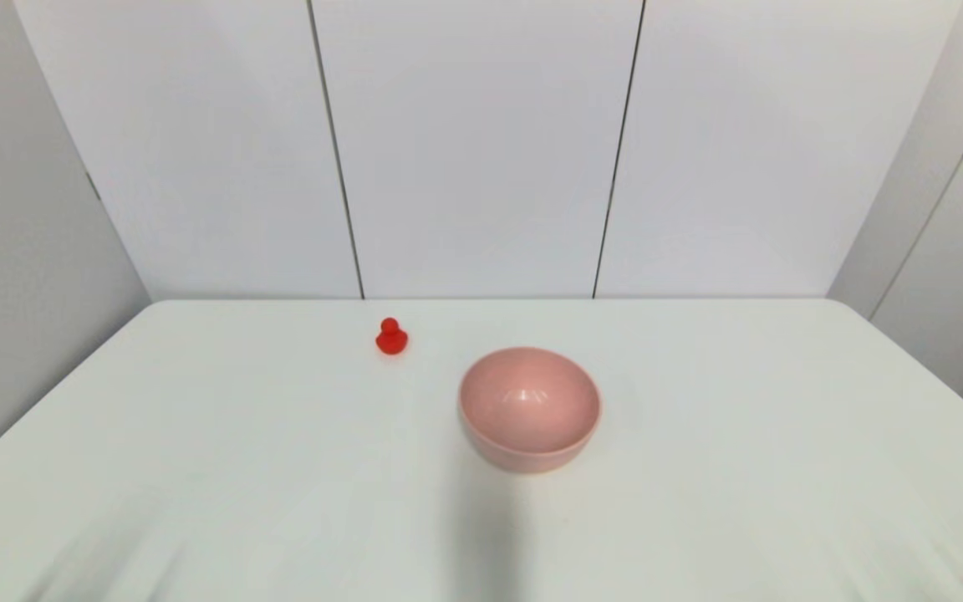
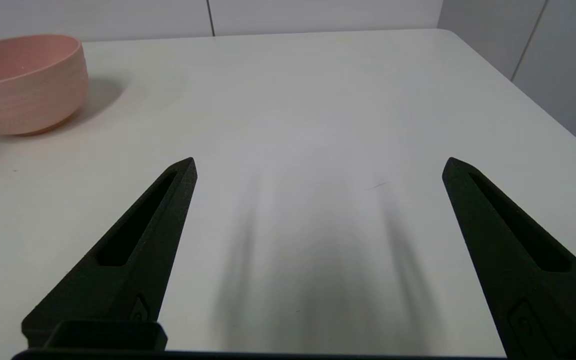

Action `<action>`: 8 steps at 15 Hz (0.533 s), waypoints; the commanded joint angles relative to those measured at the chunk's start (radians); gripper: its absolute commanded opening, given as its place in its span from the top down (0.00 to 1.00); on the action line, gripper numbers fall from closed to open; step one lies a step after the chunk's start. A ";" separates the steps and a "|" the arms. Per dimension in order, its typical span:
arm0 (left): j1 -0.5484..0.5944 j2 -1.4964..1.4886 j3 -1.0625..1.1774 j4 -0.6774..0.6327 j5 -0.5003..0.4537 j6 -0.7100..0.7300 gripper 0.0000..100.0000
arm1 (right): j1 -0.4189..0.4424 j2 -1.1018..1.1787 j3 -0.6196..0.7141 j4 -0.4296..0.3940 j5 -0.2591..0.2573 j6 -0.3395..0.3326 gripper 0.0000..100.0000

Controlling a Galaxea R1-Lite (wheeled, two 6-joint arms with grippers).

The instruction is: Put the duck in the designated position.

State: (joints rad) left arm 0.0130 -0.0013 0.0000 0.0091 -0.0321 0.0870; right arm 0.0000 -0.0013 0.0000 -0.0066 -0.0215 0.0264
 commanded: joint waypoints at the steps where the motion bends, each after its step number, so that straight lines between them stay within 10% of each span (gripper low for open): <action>1: 0.001 0.000 0.000 0.000 0.000 0.000 0.00 | 0.000 0.001 0.000 0.000 0.000 0.001 0.00; 8: 0.001 0.000 0.000 0.000 0.000 0.000 0.00 | 0.000 0.001 0.000 0.000 0.000 0.001 0.00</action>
State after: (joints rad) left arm 0.0134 -0.0013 0.0000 0.0091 -0.0317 0.0874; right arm 0.0000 -0.0013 0.0000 -0.0057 -0.0215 0.0272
